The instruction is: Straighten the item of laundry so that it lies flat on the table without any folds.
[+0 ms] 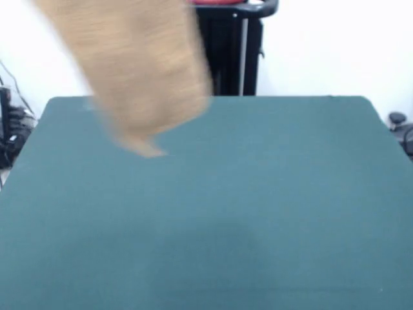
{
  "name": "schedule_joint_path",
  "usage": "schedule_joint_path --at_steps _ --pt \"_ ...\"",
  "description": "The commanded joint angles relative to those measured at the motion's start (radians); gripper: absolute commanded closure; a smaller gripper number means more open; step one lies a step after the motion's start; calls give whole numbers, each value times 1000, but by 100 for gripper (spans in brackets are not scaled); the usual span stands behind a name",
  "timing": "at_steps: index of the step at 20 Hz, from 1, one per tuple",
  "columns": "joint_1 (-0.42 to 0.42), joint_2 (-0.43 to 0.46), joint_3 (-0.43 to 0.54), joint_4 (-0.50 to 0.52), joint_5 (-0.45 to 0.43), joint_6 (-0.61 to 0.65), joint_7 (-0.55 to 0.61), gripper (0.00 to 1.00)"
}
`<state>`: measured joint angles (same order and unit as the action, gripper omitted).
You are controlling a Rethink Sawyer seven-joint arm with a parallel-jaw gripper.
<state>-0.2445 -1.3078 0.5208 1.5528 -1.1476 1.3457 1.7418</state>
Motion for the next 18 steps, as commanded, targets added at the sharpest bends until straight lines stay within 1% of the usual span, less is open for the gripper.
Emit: schedule_joint_path --at_steps 1,4,6,7,13,18 --pt "210 56 -110 77 -166 264 639 100" --pt "250 96 -142 76 -149 261 697 100" --pt "254 113 -156 67 -124 241 698 100" --pt "249 121 -161 54 -102 239 686 100" --pt "206 135 -179 21 -35 173 626 100" --pt "168 148 -201 28 -15 86 613 100"
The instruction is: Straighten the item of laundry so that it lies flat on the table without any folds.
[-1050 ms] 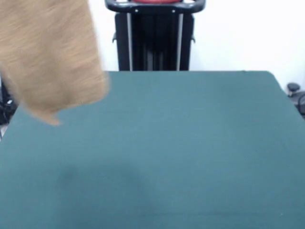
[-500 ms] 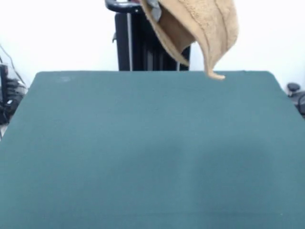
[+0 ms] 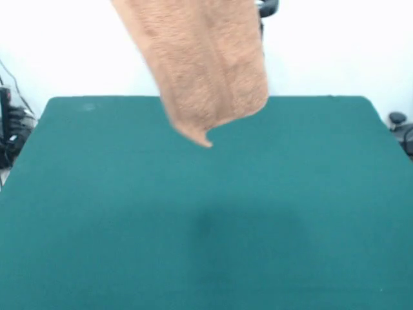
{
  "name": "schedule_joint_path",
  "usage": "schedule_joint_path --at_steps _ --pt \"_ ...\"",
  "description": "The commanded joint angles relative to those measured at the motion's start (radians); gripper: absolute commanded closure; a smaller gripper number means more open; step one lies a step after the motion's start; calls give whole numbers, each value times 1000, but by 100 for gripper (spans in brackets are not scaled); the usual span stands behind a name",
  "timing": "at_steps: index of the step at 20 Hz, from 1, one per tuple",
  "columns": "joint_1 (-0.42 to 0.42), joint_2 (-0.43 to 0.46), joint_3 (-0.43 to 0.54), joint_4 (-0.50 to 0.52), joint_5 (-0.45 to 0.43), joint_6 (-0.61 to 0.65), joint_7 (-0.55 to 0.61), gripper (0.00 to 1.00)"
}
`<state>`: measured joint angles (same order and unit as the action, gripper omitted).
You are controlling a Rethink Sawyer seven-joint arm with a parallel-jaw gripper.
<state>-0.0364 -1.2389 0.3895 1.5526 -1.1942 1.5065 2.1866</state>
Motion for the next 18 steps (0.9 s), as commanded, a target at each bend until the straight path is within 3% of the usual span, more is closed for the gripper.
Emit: schedule_joint_path --at_steps 1,5,9,13,18 --pt "-45 84 -73 27 31 -84 174 100" --pt "-60 118 -87 16 27 -120 186 100" --pt "-2 145 -110 -10 -101 -47 199 100" --pt "132 243 -160 -20 -321 129 361 100" --pt "189 401 -236 -32 -386 180 578 100"
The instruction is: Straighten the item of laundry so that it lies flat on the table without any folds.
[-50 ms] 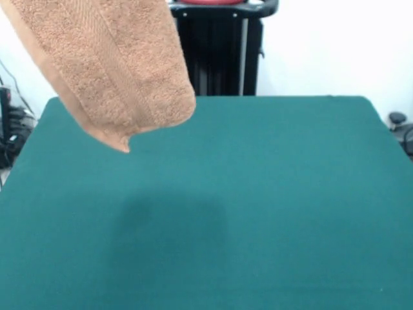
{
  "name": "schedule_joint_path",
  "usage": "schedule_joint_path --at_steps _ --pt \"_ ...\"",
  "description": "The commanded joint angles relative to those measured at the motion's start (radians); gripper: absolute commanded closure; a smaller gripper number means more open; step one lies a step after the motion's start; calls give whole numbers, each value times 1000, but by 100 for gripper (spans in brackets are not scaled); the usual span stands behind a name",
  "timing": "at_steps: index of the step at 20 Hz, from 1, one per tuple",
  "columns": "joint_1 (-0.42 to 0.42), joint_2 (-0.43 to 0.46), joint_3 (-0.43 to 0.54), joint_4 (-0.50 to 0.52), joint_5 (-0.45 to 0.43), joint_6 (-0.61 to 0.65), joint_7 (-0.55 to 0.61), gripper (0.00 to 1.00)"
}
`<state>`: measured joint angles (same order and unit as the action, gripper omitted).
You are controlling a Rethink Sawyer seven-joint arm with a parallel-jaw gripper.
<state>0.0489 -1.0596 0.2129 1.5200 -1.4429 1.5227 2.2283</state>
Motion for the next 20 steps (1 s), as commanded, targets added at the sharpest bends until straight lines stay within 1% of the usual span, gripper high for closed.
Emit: schedule_joint_path --at_steps 1,3,7,9,12,17,20 --pt "109 251 -70 -6 -143 174 563 100" --pt "120 310 -90 -25 -146 208 607 100" --pt "156 444 -127 -65 -188 297 715 100" --pt "176 518 -145 -90 -209 346 785 100" --pt "190 618 -165 -126 -226 386 893 100" --pt "190 725 -183 -190 -179 404 995 100" --pt "183 743 -195 -199 -134 394 1030 100"
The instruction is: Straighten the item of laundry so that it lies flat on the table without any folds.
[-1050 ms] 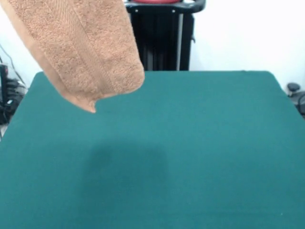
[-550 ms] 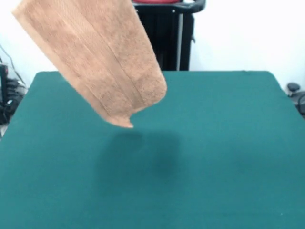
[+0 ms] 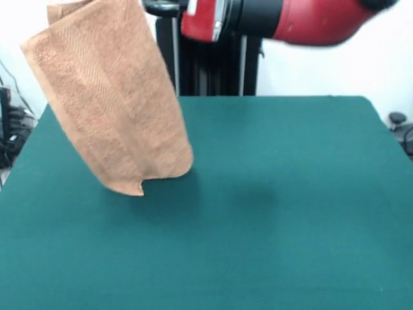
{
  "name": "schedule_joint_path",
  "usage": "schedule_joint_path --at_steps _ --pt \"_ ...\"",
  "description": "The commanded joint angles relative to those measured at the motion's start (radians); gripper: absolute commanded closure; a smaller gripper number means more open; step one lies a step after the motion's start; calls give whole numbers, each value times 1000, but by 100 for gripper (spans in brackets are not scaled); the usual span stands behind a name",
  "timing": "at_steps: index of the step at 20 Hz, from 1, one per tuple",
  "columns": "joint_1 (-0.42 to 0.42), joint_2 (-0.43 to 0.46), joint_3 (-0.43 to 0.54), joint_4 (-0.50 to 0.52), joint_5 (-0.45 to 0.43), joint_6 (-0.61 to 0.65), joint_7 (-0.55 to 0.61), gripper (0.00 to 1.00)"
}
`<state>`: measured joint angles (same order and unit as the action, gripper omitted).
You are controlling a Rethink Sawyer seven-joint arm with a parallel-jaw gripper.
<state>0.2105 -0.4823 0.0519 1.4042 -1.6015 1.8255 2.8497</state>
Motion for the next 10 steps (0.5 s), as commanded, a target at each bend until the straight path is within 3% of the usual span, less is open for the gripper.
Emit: schedule_joint_path --at_steps 1,6,10 --pt "19 160 -41 -79 32 79 404 100" --pt "-7 57 -117 -22 -7 -50 347 100" --pt "-30 87 -135 -46 -54 -102 376 100"
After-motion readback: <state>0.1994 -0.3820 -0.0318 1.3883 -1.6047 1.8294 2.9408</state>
